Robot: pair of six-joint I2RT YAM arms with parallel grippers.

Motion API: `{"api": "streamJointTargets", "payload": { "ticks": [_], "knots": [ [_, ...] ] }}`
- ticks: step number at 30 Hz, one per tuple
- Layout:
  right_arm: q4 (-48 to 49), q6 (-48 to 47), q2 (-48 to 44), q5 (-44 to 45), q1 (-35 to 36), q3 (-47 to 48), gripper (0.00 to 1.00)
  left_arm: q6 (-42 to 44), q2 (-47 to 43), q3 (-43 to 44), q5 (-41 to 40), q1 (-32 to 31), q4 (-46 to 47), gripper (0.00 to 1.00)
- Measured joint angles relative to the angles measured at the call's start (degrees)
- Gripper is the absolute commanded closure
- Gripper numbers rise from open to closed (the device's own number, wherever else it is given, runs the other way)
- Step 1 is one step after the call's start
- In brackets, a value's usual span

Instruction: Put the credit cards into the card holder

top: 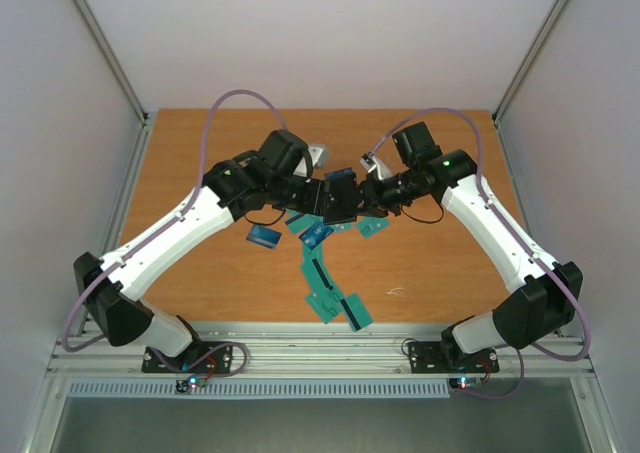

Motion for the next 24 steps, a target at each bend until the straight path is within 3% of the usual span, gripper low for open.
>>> {"api": "streamJointTargets", "payload": {
  "ticks": [24],
  "knots": [
    [-2.56, -1.38, 0.44, 1.84, 1.07, 0.68, 0.99, 4.35, 6.03, 4.98, -12.39, -5.11, -5.60, 0.57]
  ]
}}
